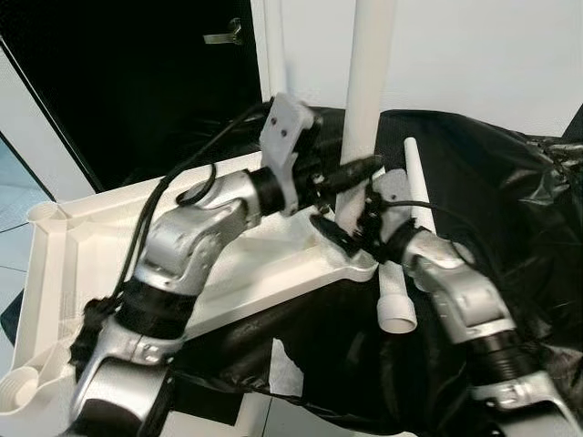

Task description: Building children table

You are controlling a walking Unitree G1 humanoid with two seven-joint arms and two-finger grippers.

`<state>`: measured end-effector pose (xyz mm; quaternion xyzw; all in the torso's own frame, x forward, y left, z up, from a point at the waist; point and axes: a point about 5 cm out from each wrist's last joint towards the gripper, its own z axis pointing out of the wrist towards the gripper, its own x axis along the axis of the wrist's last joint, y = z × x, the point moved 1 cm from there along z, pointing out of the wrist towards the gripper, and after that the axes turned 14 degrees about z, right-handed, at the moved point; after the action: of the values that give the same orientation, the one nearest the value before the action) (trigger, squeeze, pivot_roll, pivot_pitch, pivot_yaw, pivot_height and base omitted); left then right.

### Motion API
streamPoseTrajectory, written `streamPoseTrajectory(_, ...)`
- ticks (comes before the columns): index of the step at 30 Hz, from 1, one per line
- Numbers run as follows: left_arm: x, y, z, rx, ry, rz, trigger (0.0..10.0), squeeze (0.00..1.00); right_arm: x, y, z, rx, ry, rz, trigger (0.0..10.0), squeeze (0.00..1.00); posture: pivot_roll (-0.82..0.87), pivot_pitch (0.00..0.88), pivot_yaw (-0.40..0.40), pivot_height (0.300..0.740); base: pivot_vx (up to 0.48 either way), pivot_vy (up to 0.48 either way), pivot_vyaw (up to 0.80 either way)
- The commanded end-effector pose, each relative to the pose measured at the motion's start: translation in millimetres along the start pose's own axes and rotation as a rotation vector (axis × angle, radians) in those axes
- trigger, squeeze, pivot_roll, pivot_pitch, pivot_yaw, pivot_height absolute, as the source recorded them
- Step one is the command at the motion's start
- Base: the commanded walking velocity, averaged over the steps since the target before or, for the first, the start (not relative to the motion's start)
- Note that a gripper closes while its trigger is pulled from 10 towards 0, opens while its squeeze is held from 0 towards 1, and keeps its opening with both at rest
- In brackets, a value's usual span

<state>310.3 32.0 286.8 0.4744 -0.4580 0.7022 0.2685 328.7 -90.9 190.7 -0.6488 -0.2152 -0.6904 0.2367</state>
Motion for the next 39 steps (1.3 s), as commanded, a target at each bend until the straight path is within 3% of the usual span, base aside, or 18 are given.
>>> streamPoseTrajectory(1, 0, -1.1, 5.6, 0.045, -0.033, 0.005, 10.0, 0.0, 4, 0.1, 5.0, -0.058, 0.024, -0.045, 10.0, 0.0, -0.01, 0.0, 0.031, 0.74, 0.0, 0.0, 0.0)
streamPoseTrajectory(5, -1, -7.6, 14.4, 0.141, -0.059, -0.028, 10.0, 0.0, 8, -6.4, 13.4, -0.151, 0.086, -0.057, 10.0, 0.0, -0.01, 0.0, 0.042, 0.74, 0.0, 0.0, 0.0)
streamPoseTrajectory(13, 4, -14.3, 26.4, 0.258, -0.057, -0.033, 10.0, 0.0, 13, -1.2, 21.8, -0.362, 0.156, -0.056, 10.0, 0.0, -0.01, 0.0, 0.048, 0.74, 0.0, 0.0, 0.0)
streamPoseTrajectory(24, 9, -18.2, 29.8, 0.289, -0.049, -0.036, 10.0, 0.0, 15, 2.7, 22.3, -0.414, 0.18, -0.027, 10.0, 0.0, 0.0, 0.0, 0.046, 0.74, 0.0, 0.0, 0.0)
streamPoseTrajectory(25, 10, -19.6, 29.6, 0.296, -0.047, -0.041, 10.0, 0.0, 14, 2.9, 22.9, -0.42, 0.182, -0.011, 4.9, 0.0, 0.0, 0.0, 0.047, 0.74, 0.0, 0.0, 0.0)
streamPoseTrajectory(26, 11, -20.6, 29.5, 0.301, -0.047, -0.044, 10.0, 0.0, 14, 3.3, 22.8, -0.428, 0.188, -0.007, 3.8, 0.0, 0.0, 0.0, 0.048, 0.74, 0.0, 0.0, 0.0)
streamPoseTrajectory(27, 11, -21.3, 29.6, 0.306, -0.046, -0.047, 10.0, 0.0, 14, 3.2, 23.1, -0.436, 0.192, 0.005, 1.8, 0.0, 0.0, 0.0, 0.049, 0.74, 0.0, 0.0, 0.0)
streamPoseTrajectory(28, 11, -21.3, 29.6, 0.306, -0.046, -0.047, 10.0, 0.0, 14, 3.2, 23.1, -0.436, 0.192, 0.005, 1.8, 0.0, 0.0, 0.0, 0.049, 0.74, 0.0, 0.0, 0.0)
streamPoseTrajectory(29, 12, -21.6, 29.9, 0.309, -0.045, -0.048, 10.0, 0.0, 13, 3.4, 23.2, -0.446, 0.195, 0.025, 0.0, 0.0, 0.0, 0.0, 0.049, 0.74, 0.0, 0.0, 0.0)
streamPoseTrajectory(34, 13, -20.6, 31.0, 0.309, -0.041, -0.044, 10.0, 0.0, 13, 5.7, 23.0, -0.472, 0.2, 0.052, 0.0, 0.0, 0.0, 0.0, 0.049, 0.74, 0.0, 0.0, 0.0)
streamPoseTrajectory(35, 13, -19.7, 31.1, 0.303, -0.037, -0.037, 10.0, 0.0, 13, 6.7, 22.8, -0.48, 0.202, 0.054, 2.0, 0.0, 0.0, 0.0, 0.049, 0.74, 0.0, 0.0, 0.0)
streamPoseTrajectory(36, 13, -18.6, 31.0, 0.295, -0.032, -0.035, 10.0, 0.0, 13, 7.6, 22.4, -0.486, 0.203, 0.058, 6.9, 0.0, 0.0, 0.0, 0.049, 0.74, 0.0, 0.0, 0.0)
streamPoseTrajectory(37, 13, -18.6, 31.0, 0.295, -0.032, -0.035, 10.0, 0.0, 13, 7.6, 22.4, -0.486, 0.203, 0.058, 6.9, 0.0, 0.0, 0.0, 0.049, 0.74, 0.0, 0.0, 0.0)
streamPoseTrajectory(38, 12, -17.4, 30.9, 0.286, -0.025, -0.045, 10.0, 0.0, 13, 8.7, 22.1, -0.491, 0.203, 0.058, 10.0, 0.0, 0.0, 0.0, 0.047, 0.74, 0.0, 0.0, 0.0)
streamPoseTrajectory(39, 12, -17.4, 30.9, 0.286, -0.025, -0.045, 10.0, 0.0, 13, 8.7, 22.1, -0.491, 0.203, 0.058, 10.0, 0.0, 0.0, 0.0, 0.047, 0.74, 0.0, 0.0, 0.0)
